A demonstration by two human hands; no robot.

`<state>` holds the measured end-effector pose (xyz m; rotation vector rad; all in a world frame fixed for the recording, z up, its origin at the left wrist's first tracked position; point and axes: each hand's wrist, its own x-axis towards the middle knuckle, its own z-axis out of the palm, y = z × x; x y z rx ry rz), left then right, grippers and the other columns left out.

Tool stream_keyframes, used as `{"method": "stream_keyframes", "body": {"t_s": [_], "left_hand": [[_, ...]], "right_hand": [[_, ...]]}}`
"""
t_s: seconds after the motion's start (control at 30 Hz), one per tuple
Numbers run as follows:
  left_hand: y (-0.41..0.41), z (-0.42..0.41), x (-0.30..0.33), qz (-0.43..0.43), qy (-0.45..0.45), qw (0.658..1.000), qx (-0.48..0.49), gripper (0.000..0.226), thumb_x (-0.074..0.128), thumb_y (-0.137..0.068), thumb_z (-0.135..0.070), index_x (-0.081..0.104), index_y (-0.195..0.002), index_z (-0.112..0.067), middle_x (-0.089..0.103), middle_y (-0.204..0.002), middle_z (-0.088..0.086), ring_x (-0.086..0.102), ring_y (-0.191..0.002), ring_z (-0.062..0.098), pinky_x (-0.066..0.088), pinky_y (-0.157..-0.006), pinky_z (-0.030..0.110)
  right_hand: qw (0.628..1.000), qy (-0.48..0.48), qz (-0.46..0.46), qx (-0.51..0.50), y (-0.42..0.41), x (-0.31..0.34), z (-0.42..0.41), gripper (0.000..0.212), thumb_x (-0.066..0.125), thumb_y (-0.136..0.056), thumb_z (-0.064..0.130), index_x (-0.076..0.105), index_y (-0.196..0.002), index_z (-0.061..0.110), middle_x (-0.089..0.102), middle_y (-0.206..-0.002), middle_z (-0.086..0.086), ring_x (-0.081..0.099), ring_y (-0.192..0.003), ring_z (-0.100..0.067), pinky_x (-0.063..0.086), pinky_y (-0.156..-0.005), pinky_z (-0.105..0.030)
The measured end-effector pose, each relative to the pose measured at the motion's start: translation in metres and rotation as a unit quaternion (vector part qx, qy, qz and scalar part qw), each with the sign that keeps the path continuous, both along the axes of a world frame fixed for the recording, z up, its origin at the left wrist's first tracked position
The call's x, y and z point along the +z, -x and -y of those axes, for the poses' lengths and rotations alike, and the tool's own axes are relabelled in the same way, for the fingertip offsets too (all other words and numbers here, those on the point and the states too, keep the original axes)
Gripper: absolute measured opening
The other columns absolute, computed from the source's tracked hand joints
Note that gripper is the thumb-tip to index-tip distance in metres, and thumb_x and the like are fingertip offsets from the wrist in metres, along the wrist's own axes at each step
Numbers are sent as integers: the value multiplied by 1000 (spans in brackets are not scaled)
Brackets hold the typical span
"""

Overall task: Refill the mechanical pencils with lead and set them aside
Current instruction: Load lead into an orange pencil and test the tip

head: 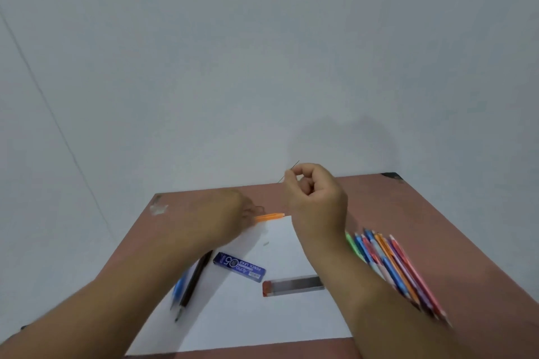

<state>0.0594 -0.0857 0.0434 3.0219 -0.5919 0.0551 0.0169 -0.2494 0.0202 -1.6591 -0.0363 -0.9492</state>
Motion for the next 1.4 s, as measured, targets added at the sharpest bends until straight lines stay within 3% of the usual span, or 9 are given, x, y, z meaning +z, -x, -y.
{"method": "stream_keyframes", "body": {"t_s": [0.2,0.33,0.43,0.5,0.6,0.73,0.83,1.0,1.4], "left_hand": [[-18,-5,-24,-5,49,998,32,25,57,-97,-48,68,-120,-50,63,-104,-16,58,-98,9,48,-93,30],[2,-7,-18,103,54,992,40,18,55,-99,-31,68,-97,-43,64,-93,-14,60,-91,9,39,-67,20],[23,-10,-9,178,107,975,83,17,51,-102,-32,65,-105,-39,66,-92,-16,53,-79,4,24,-55,10],[33,-13,-11,197,172,962,83,15,53,-102,-31,67,-107,-35,69,-93,-15,55,-80,3,29,-58,7],[32,-20,-26,191,292,935,60,15,59,-100,-26,69,-107,-34,70,-95,-18,63,-90,5,39,-71,8],[27,-25,-43,209,384,899,5,20,61,-99,-14,66,-105,-33,67,-94,-24,65,-91,2,51,-81,24],[24,-27,-47,247,383,889,-44,18,60,-95,-11,70,-105,-22,72,-95,-18,67,-90,4,52,-79,24],[20,-32,-45,292,402,864,-82,26,57,-90,-7,70,-108,-21,61,-97,-33,58,-90,-13,41,-80,5],[16,-29,-45,340,414,837,-114,31,64,-86,2,67,-105,-22,60,-93,-26,54,-90,-21,38,-80,0]], "right_hand": [[1000,-19,5,20,0,-1,2,11,68,-89,18,66,-79,21,45,-58,1,44,-58,-18,51,-58,-43],[999,-20,14,39,2,1,0,11,68,-89,15,67,-79,19,51,-62,-1,50,-61,-23,51,-59,-41],[993,-71,47,76,9,7,-2,12,70,-90,7,69,-83,17,63,-70,8,58,-65,-8,51,-61,-23],[989,-93,71,90,14,10,-3,12,71,-90,6,70,-86,17,68,-76,10,65,-72,-10,52,-67,-19],[982,-112,75,135,19,13,-9,4,72,-90,10,72,-89,13,73,-82,2,71,-82,-20,59,-76,-32],[966,-127,65,213,31,17,-19,1,69,-92,8,69,-92,8,77,-92,-5,75,-91,-23,60,-81,-32],[952,-129,61,270,37,17,-25,7,63,-95,-3,65,-93,4,78,-94,-8,76,-88,-21,59,-73,-23],[953,-96,94,273,44,19,-33,9,63,-93,-5,63,-93,4,77,-93,-8,76,-81,-15,58,-71,-19],[953,-80,131,261,45,19,-37,1,61,-91,4,60,-91,3,75,-90,-9,76,-75,-12,58,-69,-19]]}}
